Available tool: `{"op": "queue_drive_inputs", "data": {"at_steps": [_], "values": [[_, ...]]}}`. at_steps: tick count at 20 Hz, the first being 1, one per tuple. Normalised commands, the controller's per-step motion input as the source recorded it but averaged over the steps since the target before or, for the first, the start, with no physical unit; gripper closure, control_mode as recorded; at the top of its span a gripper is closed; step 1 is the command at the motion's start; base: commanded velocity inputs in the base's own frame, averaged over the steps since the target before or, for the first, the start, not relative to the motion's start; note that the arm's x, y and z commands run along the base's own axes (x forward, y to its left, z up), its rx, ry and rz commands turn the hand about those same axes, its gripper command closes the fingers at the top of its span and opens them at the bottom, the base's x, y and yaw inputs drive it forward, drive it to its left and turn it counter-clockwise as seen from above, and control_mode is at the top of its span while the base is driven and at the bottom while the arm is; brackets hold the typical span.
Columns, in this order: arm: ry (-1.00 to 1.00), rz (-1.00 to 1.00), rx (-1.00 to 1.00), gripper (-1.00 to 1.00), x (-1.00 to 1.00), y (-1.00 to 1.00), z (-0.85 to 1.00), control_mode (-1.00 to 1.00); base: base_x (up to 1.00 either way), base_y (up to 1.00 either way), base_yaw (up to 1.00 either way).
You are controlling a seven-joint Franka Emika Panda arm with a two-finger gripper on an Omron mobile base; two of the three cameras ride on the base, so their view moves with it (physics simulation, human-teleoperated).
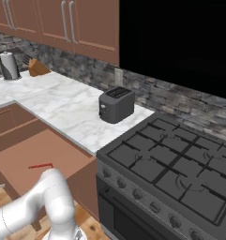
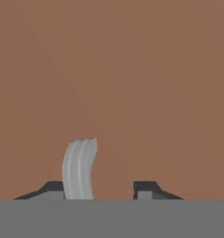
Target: Take a straw from the drawer in front and place it inside the glass cup on the dining counter.
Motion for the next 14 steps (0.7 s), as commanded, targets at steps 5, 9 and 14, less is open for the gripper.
{"op": "queue_drive_inputs", "data": {"at_steps": [5, 9, 14], "values": [[0.18, -0.05, 0.00, -1.00, 0.00, 0.12, 0.00, -1.00, 0.00, 0.00, 0.00], [0.33, -0.01, 0.01, -1.00, 0.01, 0.19, -0.02, -1.00, 0.00, 0.00, 0.00], [0.20, 0.00, 0.05, -1.00, -0.40, 0.22, 0.05, -1.00, 0.00, 0.00, 0.00]]}}
